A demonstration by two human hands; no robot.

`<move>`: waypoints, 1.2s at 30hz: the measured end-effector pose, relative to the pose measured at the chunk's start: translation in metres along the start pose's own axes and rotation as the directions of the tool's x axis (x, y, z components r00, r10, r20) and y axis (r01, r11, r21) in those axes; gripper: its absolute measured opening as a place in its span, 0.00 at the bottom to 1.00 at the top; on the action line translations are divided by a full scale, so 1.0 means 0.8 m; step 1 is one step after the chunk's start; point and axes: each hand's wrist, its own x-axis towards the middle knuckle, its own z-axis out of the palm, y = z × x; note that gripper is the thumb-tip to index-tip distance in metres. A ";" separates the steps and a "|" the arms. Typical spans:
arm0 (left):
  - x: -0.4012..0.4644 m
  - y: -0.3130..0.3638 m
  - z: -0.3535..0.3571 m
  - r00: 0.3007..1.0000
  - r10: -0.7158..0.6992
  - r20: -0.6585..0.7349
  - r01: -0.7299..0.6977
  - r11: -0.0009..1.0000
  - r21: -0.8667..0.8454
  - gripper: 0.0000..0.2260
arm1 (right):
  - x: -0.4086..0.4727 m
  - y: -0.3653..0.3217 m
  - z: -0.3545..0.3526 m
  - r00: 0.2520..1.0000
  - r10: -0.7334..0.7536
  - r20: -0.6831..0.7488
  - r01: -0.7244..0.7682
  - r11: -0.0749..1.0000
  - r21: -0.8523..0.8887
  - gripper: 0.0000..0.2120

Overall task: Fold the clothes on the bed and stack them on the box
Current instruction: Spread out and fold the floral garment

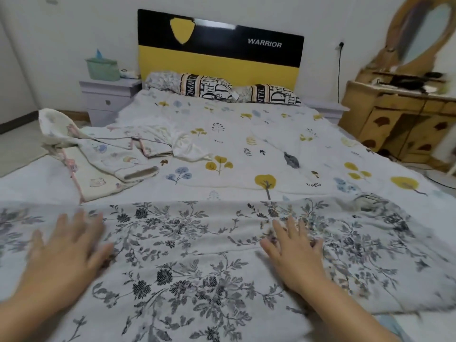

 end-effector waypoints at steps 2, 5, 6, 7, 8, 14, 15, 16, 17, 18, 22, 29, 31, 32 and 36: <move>-0.026 0.026 0.003 0.999 0.023 0.039 -0.022 0.999 -0.024 0.39 | -0.028 -0.001 0.016 0.996 -0.044 0.075 0.047 0.998 -0.046 0.44; -0.046 0.034 0.018 0.998 0.004 0.058 0.000 0.998 -0.066 0.44 | -0.042 0.002 0.039 0.993 -0.053 0.107 0.065 0.991 -0.114 0.48; -0.043 0.026 0.024 0.998 -0.014 0.056 0.018 0.997 -0.074 0.45 | -0.042 0.002 0.044 0.995 -0.043 0.092 0.054 0.991 -0.125 0.44; -0.045 0.026 0.025 0.999 -0.021 0.028 0.023 0.997 -0.071 0.44 | -0.042 0.001 0.047 0.996 -0.036 0.076 0.046 0.990 -0.136 0.40; -0.047 0.027 0.021 0.999 -0.032 0.038 0.035 0.997 -0.074 0.44 | -0.043 -0.002 0.049 0.997 -0.035 0.062 0.044 0.988 -0.149 0.36; -0.051 0.029 0.014 0.994 -0.029 0.108 0.034 0.998 -0.049 0.47 | -0.048 -0.013 0.041 0.995 -0.028 0.100 0.048 0.976 -0.210 0.33; -0.053 0.030 0.007 0.990 -0.031 0.140 0.039 0.998 -0.056 0.46 | -0.049 -0.015 0.037 0.994 -0.018 0.111 0.043 0.975 -0.220 0.33; -0.054 0.031 -0.001 0.984 -0.027 0.178 0.038 0.998 -0.059 0.42 | -0.049 -0.019 0.031 0.993 -0.009 0.118 0.035 0.976 -0.217 0.32; -0.056 0.031 -0.010 0.980 -0.025 0.197 0.035 0.998 -0.048 0.36 | -0.051 -0.024 0.025 0.994 -0.010 0.109 0.033 0.977 -0.210 0.31; -0.060 0.030 -0.020 0.980 -0.030 0.194 0.039 0.998 -0.044 0.31 | -0.054 -0.031 0.020 0.996 -0.020 0.082 0.037 0.978 -0.205 0.29; -0.089 0.002 -0.060 0.987 -0.159 -0.008 0.157 0.984 -0.088 0.25 | -0.082 -0.081 0.007 0.987 -0.145 -0.061 0.136 0.981 -0.139 0.24; -0.137 -0.111 -0.112 0.825 -0.537 -0.177 0.511 0.842 -0.173 0.22 | -0.160 -0.215 0.029 0.830 -0.553 -0.067 0.557 0.829 0.047 0.22; -0.143 -0.137 -0.112 0.790 -0.612 -0.030 0.586 0.769 -0.255 0.25 | -0.180 -0.255 0.044 0.778 -0.628 -0.031 0.627 0.773 0.096 0.23; -0.143 -0.148 -0.107 0.789 -0.610 0.069 0.594 0.731 -0.336 0.28 | -0.188 -0.274 0.053 0.754 -0.657 -0.008 0.653 0.748 0.118 0.24; -0.146 -0.167 -0.095 0.795 -0.521 0.310 0.600 0.596 -0.534 0.32 | -0.215 -0.345 0.087 0.683 -0.730 0.040 0.710 0.675 0.200 0.29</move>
